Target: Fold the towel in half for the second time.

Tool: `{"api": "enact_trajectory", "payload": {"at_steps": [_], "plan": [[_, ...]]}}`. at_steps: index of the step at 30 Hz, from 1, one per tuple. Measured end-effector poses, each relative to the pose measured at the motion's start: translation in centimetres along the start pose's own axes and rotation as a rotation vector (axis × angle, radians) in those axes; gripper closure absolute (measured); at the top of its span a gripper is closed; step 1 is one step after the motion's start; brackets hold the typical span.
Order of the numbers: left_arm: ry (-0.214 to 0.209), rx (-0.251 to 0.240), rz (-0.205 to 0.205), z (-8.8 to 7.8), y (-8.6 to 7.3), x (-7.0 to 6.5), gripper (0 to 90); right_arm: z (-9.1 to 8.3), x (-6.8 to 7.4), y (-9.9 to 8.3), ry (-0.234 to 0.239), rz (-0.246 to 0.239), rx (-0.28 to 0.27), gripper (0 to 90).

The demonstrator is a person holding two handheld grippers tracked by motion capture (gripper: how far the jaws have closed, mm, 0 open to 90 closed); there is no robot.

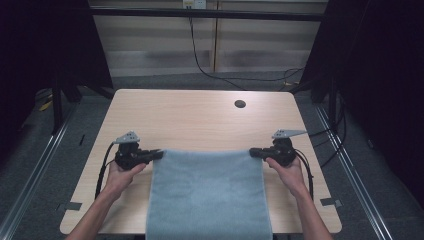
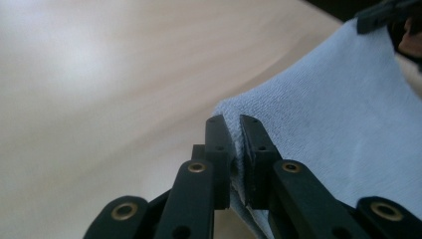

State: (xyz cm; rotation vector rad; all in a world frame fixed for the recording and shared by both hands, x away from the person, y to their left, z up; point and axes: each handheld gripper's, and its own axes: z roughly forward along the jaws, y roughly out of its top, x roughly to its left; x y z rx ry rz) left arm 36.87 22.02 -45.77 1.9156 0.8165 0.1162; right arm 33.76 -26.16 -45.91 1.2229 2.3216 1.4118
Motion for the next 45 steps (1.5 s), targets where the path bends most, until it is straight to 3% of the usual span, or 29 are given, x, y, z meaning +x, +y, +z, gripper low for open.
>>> {"api": "enact_trajectory", "payload": {"at_steps": [4,8,10,13,15,16,18,21,25,29,32,35,39,43,45], "plan": [[0.028,-0.062,0.01,0.2,3.0,0.7,83.8,-0.9,-0.5,2.5,-0.037,-0.01,-0.047,85.8],[0.057,-0.082,0.029,0.5,6.0,1.7,83.7,-1.4,-0.9,5.5,-0.069,-0.027,-0.085,85.9],[0.065,-0.109,0.019,0.6,7.2,2.2,83.7,-1.4,-1.0,6.8,-0.07,-0.031,-0.108,85.9],[0.071,-0.139,0.013,0.5,8.5,2.5,83.7,-1.2,-1.4,8.5,-0.094,-0.044,-0.114,86.0],[0.046,-0.167,0.009,0.3,8.9,2.7,83.7,-1.3,-1.5,9.6,-0.102,-0.046,-0.139,86.0],[0.065,-0.164,0.015,0.1,9.1,2.7,83.7,-1.4,-1.5,9.9,-0.099,-0.047,-0.149,86.0],[0.053,-0.171,0.031,-0.6,9.1,2.5,83.6,-1.8,-1.3,10.3,-0.082,-0.052,-0.174,86.1],[0.032,-0.183,0.06,-1.8,8.4,1.8,83.6,-2.5,-0.4,9.7,-0.047,-0.069,-0.181,86.1],[-0.007,-0.21,0.097,-4.1,6.0,-0.5,83.5,-3.8,1.3,7.4,-0.012,-0.108,-0.169,86.0],[-0.039,-0.195,0.117,-5.6,3.5,-2.4,83.1,-5.3,2.9,4.9,0.031,-0.12,-0.172,85.9],[-0.045,-0.156,0.131,-6.1,1.3,-3.9,82.7,-6.0,4.2,3.2,0.052,-0.133,-0.157,85.6],[-0.065,-0.105,0.135,-6.1,-1.2,-4.9,82.4,-6.3,5.4,1.1,0.066,-0.135,-0.126,84.8],[-0.099,-0.051,0.103,-6.2,-4.0,-5.9,79.3,-6.3,6.6,-2.1,0.09,-0.118,-0.075,79.9],[-0.133,-0.065,0.084,-6.9,-4.7,-6.2,66.8,-6.9,7.2,-4.3,0.101,-0.098,-0.078,70.5],[-0.112,-0.094,0.079,-7.1,-4.1,-5.9,64.5,-7.4,7.1,-4.4,0.084,-0.086,-0.097,68.3]]}}
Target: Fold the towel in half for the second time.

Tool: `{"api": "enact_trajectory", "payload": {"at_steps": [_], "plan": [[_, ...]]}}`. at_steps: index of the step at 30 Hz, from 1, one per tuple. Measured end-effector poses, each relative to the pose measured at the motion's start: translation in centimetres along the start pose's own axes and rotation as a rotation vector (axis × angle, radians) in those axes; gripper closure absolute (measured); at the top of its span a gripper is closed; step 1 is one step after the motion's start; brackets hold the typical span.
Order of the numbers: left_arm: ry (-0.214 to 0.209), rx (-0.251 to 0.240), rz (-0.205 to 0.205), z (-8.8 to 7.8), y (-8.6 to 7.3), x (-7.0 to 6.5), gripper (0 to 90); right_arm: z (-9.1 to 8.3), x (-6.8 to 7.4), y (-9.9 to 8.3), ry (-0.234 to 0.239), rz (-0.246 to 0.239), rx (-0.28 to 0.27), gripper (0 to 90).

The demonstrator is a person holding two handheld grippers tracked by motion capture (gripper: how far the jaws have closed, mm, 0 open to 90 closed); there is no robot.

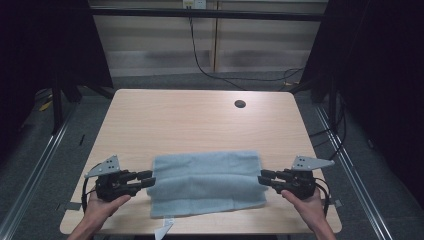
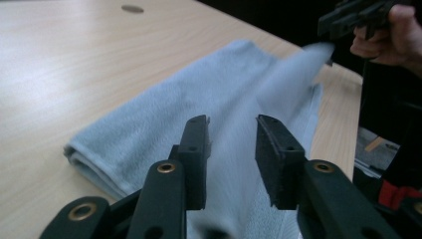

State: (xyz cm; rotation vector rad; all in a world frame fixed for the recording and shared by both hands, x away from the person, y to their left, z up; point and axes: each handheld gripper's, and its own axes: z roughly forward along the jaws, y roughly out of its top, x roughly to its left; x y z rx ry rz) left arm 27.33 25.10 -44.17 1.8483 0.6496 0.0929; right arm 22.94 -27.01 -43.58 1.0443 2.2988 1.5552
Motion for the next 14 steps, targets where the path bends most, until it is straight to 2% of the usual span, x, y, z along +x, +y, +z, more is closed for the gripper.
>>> {"api": "enact_trajectory", "payload": {"at_steps": [2,4,5,6,7,8,9,10,11,14], "plan": [[0.04,-0.016,-0.022,0.1,0.8,0.7,55.9,-0.2,-0.3,0.3,-0.023,0.009,-0.021,64.3],[0.086,0.001,-0.021,0.5,1.4,1.8,52.4,-0.2,-0.7,0.6,-0.045,0.009,-0.035,62.4],[0.122,-0.005,-0.046,0.7,1.5,2.3,50.2,0.0,-0.9,0.6,-0.064,0.008,-0.038,59.2],[0.127,-0.014,-0.068,0.8,1.4,2.6,45.2,0.3,-1.1,0.5,-0.099,0.021,-0.038,56.8],[0.133,-0.016,-0.073,0.9,1.3,2.8,41.7,0.4,-1.3,0.3,-0.123,0.036,-0.04,54.4],[0.161,-0.013,-0.069,1.0,0.9,3.1,40.4,0.5,-1.5,0.2,-0.133,0.039,-0.037,51.4],[0.179,-0.001,-0.069,1.0,0.6,3.2,38.6,0.6,-1.8,-0.1,-0.171,0.044,-0.032,50.0],[0.183,0.008,-0.088,1.1,0.1,3.4,35.7,0.6,-1.9,-0.3,-0.187,0.051,-0.036,50.0],[0.187,0.02,-0.102,1.1,-0.5,3.6,33.3,0.4,-2.2,-0.5,-0.186,0.062,-0.04,49.3],[0.212,0.058,-0.102,1.1,-1.7,3.5,31.2,0.1,-2.4,-1.0,-0.208,0.077,-0.045,45.5]]}}
